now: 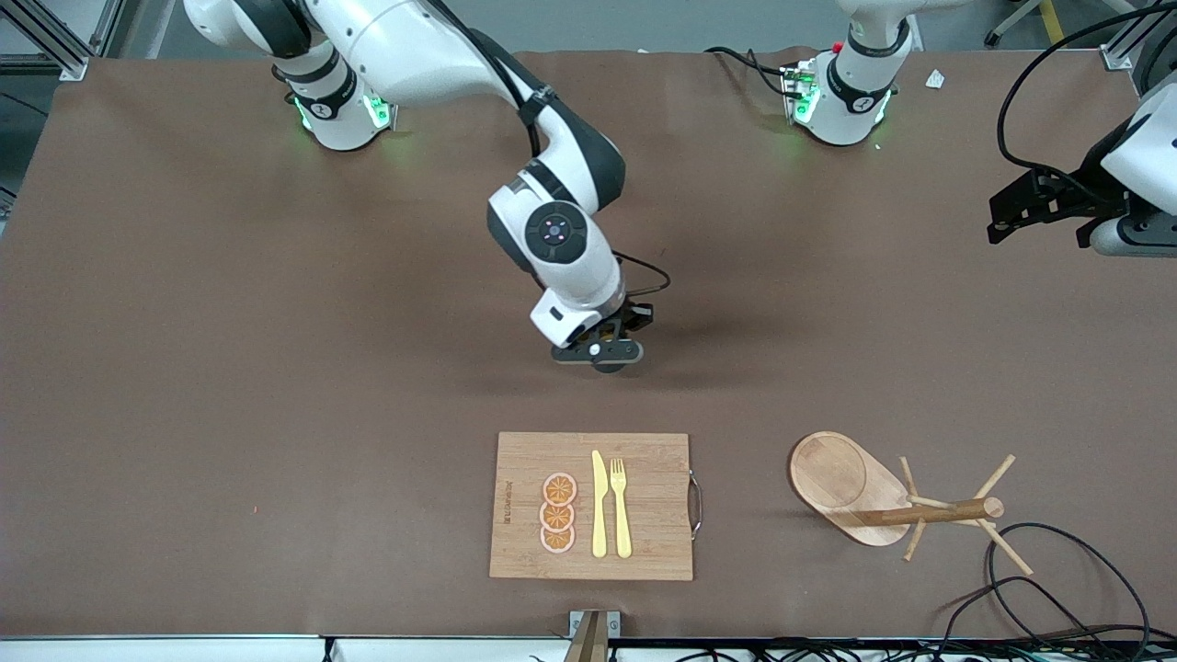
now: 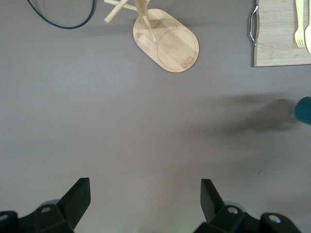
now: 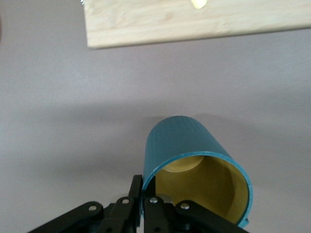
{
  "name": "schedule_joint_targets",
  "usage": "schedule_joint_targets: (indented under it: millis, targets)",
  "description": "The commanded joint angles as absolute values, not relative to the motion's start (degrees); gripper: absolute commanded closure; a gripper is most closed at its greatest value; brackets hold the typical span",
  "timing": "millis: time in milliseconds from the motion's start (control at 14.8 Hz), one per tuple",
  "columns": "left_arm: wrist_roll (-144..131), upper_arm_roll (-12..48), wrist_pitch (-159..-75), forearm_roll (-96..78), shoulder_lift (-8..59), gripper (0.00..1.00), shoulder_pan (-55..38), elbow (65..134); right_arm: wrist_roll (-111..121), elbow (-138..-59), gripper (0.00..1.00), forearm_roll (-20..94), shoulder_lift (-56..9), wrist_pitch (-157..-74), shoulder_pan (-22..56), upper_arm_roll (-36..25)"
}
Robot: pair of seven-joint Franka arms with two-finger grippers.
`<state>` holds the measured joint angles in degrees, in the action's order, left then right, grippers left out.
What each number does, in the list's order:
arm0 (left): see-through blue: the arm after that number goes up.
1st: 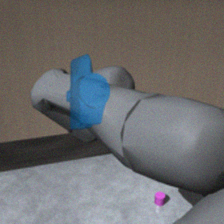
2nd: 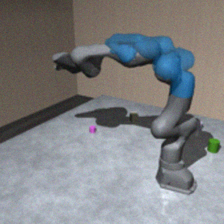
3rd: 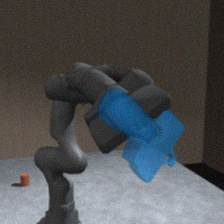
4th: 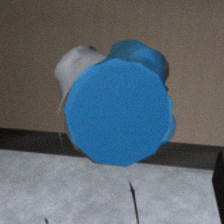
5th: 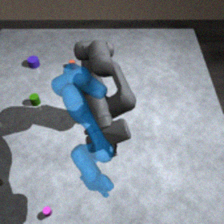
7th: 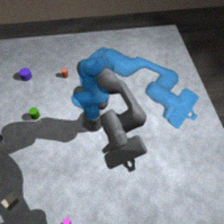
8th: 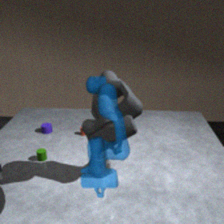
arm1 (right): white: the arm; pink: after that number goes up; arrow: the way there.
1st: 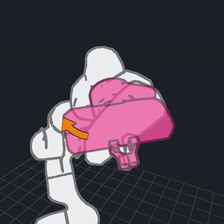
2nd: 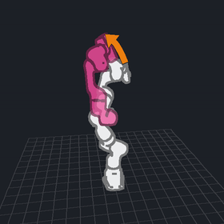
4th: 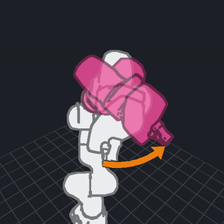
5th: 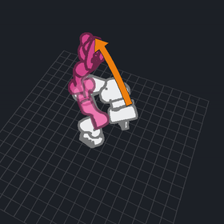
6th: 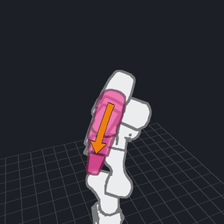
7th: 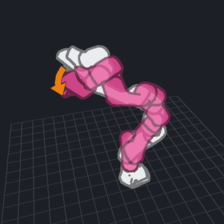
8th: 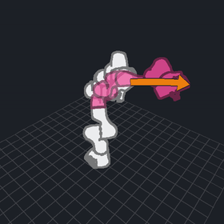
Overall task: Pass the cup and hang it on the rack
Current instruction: 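Carry the teal mug with the right gripper toward the table middle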
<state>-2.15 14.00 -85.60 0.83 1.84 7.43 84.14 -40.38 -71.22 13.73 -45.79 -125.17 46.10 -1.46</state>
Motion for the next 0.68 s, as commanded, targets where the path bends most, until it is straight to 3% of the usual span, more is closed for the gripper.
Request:
schedule_joint_targets:
  millis: [0, 271, 610]
  targets:
    - [-1.85, 13.98, -85.61, 1.76, 2.11, 0.0, 7.65, 84.11, -41.48, -69.26, 0.96, 14.94, -48.16, -126.29, 48.07, -2.2]
    - [-2.81, 13.71, -85.69, 1.76, 2.2, 0.0, 7.65, 83.59, -41.75, -69.26, 0.87, 14.85, -49.3, -126.74, 49.48, -2.29]
    - [-14.3, 14.76, -85.69, 2.81, 3.51, 0.0, 4.15, 83.5, -41.49, -69.26, 0.55, 14.5, -49.66, -128.41, 49.75, -2.63]
